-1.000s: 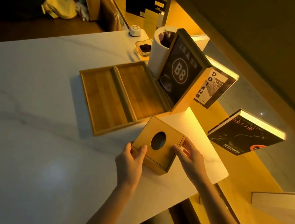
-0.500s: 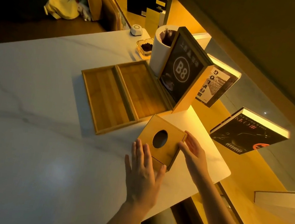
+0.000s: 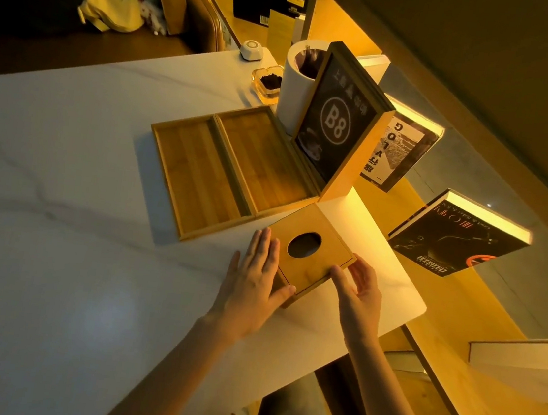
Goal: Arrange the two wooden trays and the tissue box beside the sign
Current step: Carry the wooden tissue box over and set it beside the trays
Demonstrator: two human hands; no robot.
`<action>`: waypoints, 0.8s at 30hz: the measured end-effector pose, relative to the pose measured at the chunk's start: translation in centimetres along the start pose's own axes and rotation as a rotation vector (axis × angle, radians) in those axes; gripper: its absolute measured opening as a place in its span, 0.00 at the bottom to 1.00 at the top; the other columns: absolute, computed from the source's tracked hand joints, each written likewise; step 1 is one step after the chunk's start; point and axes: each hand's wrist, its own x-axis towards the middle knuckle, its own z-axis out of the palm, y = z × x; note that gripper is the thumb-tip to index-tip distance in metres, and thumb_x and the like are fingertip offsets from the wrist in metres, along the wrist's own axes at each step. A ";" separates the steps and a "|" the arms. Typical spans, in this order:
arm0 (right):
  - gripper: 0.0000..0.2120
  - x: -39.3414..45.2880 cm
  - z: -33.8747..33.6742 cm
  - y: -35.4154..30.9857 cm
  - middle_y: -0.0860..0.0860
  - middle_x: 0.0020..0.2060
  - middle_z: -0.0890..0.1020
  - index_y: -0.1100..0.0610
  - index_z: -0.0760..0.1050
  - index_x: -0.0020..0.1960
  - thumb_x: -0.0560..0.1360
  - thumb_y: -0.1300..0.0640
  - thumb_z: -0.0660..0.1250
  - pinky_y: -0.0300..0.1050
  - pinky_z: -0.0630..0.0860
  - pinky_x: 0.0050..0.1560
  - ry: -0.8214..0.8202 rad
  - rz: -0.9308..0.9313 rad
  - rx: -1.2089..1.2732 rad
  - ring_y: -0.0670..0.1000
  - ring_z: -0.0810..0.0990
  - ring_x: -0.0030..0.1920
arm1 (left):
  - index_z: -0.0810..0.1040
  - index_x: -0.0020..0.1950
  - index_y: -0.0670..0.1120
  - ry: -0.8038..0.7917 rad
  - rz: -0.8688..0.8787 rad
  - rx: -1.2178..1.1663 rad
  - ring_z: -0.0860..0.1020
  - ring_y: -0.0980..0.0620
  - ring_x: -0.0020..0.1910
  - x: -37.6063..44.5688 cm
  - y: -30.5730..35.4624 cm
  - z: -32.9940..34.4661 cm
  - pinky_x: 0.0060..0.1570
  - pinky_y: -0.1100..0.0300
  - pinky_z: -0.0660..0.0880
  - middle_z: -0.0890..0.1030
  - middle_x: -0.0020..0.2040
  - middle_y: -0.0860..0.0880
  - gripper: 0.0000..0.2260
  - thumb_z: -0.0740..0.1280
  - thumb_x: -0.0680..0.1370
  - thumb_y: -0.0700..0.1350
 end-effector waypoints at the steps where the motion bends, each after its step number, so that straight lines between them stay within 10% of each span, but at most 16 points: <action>1: 0.24 -0.2 0.1 0.1 0.55 0.63 0.75 0.55 0.68 0.64 0.71 0.50 0.68 0.58 0.71 0.62 0.018 0.000 -0.011 0.56 0.72 0.64 | 0.38 0.72 0.46 -0.018 0.019 0.003 0.35 0.50 0.72 0.1 -0.2 -0.3 0.73 0.46 0.49 0.36 0.75 0.47 0.34 0.51 0.75 0.61; 6: 0.26 -0.5 -0.1 -0.5 0.56 0.66 0.73 0.56 0.66 0.67 0.72 0.50 0.67 0.55 0.69 0.63 0.046 -0.030 -0.196 0.57 0.70 0.66 | 0.39 0.72 0.48 -0.038 0.058 0.055 0.38 0.49 0.74 0.5 -1.1 -1.0 0.72 0.46 0.45 0.39 0.76 0.47 0.33 0.51 0.76 0.60; 11: 0.26 -2.3 0.4 -0.3 0.53 0.71 0.64 0.53 0.62 0.70 0.75 0.44 0.57 0.58 0.55 0.71 0.009 -0.513 -0.729 0.55 0.58 0.73 | 0.32 0.67 0.51 0.093 -0.013 -0.017 0.35 0.53 0.71 -1.1 -0.5 0.2 0.71 0.50 0.42 0.35 0.72 0.51 0.31 0.46 0.74 0.64; 16: 0.35 -3.7 2.1 1.1 0.44 0.70 0.36 0.49 0.34 0.70 0.69 0.32 0.36 0.50 0.29 0.69 -0.132 -0.376 -0.930 0.48 0.33 0.72 | 0.33 0.67 0.51 0.122 -0.030 -0.089 0.40 0.51 0.72 -1.1 -0.7 1.7 0.70 0.50 0.44 0.36 0.71 0.51 0.39 0.30 0.63 0.72; 24: 0.35 -2.0 2.0 0.3 0.45 0.71 0.36 0.49 0.32 0.70 0.69 0.32 0.35 0.50 0.31 0.70 -0.128 -0.338 -0.958 0.49 0.33 0.72 | 0.32 0.66 0.52 0.098 0.012 -0.090 0.38 0.53 0.70 1.1 -0.4 0.6 0.70 0.53 0.44 0.34 0.70 0.51 0.36 0.35 0.65 0.72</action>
